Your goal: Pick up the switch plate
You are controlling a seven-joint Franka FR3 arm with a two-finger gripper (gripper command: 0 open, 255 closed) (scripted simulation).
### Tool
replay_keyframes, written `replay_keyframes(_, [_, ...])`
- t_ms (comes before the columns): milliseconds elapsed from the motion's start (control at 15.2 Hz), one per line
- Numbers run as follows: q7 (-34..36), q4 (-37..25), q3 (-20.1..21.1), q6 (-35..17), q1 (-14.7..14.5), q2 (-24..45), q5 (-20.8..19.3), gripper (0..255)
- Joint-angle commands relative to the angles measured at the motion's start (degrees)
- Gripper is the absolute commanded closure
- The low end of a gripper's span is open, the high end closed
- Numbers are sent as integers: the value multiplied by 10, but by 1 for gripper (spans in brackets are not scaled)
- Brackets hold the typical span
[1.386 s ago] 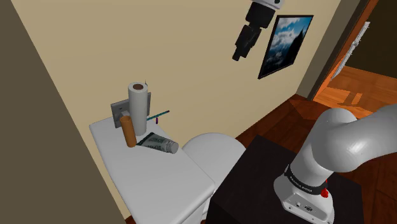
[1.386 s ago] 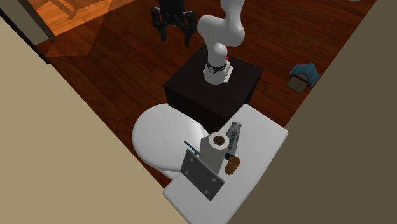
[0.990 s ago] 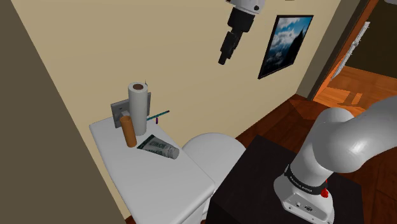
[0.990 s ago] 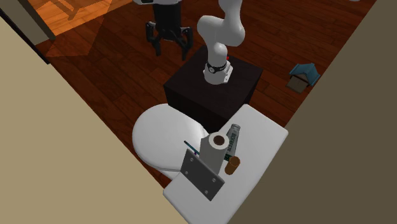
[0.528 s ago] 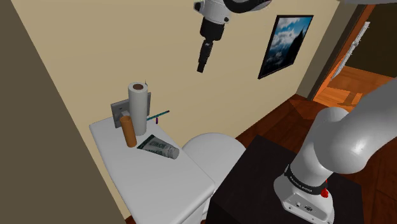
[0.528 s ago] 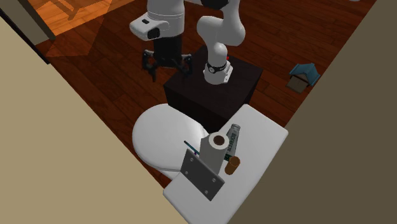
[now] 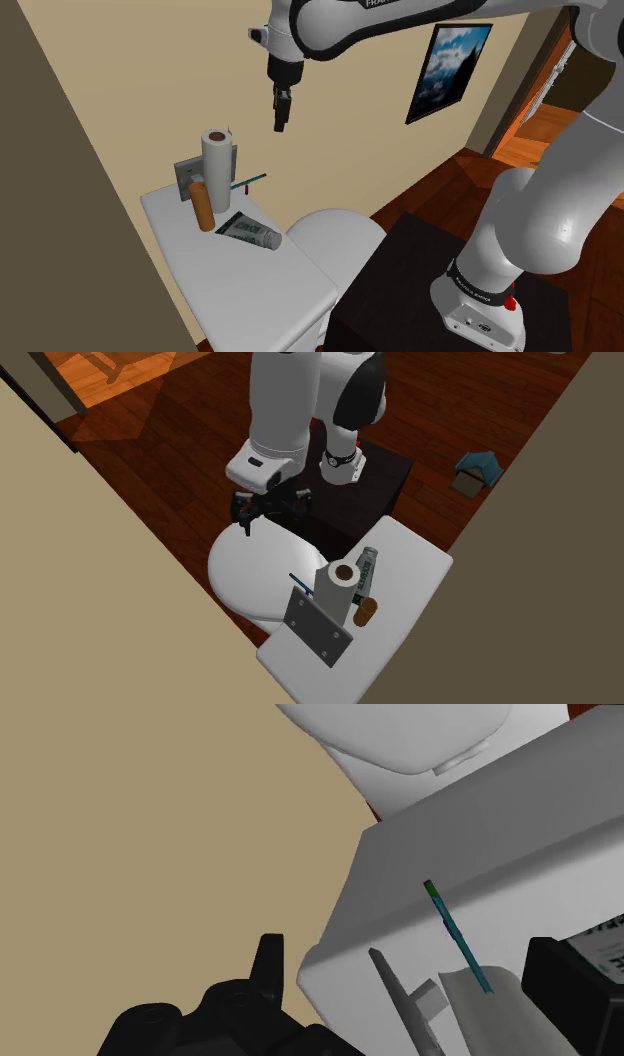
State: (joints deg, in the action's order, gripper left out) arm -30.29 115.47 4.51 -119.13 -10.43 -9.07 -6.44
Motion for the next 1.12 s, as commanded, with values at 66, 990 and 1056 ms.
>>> replay_keyframes(66, [-24, -37, 16, -18, -12, 54, -32, 0])
replay_keyframes(990, [-43, -62, 42, -107, -43, 175, -126, 0])
replay_keyframes(1056, [-43, -61, 42, -107, -43, 175, -126, 0])
